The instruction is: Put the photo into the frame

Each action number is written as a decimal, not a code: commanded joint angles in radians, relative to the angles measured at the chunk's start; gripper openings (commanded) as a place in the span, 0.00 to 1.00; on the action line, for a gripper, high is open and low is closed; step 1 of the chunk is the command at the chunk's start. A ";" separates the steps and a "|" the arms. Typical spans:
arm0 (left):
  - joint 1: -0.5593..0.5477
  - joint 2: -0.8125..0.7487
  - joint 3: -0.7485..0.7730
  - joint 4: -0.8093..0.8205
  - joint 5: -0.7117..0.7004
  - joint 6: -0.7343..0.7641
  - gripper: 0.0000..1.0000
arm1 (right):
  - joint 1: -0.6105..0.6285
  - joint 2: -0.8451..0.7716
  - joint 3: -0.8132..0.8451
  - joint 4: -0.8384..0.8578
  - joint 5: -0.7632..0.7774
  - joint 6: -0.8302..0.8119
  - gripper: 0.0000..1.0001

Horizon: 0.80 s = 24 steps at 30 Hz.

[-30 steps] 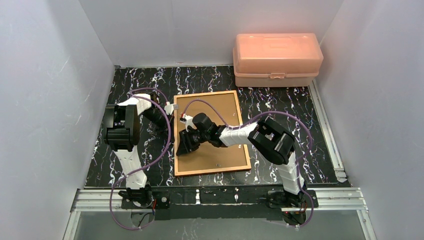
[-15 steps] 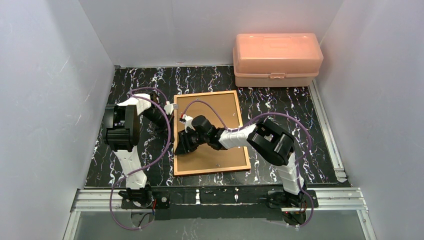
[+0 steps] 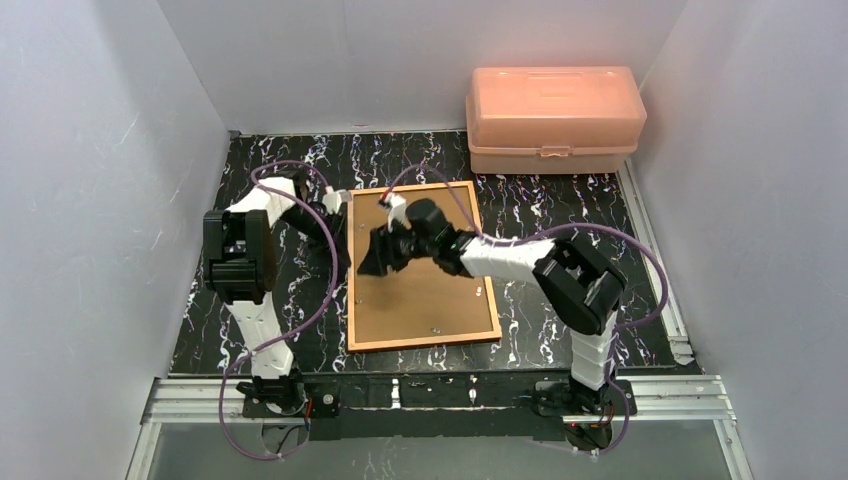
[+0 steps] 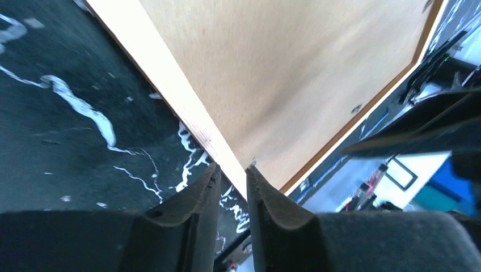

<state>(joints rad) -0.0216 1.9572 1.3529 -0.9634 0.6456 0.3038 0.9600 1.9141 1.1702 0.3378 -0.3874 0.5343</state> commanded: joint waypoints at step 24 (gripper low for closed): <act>0.073 0.277 0.312 0.117 0.148 -0.239 0.12 | -0.229 0.453 0.551 -0.001 -0.038 0.073 0.66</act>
<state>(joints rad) 0.0570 2.2372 1.6508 -0.8612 0.7609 0.0761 0.7269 2.3703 1.7367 0.2466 -0.4290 0.5415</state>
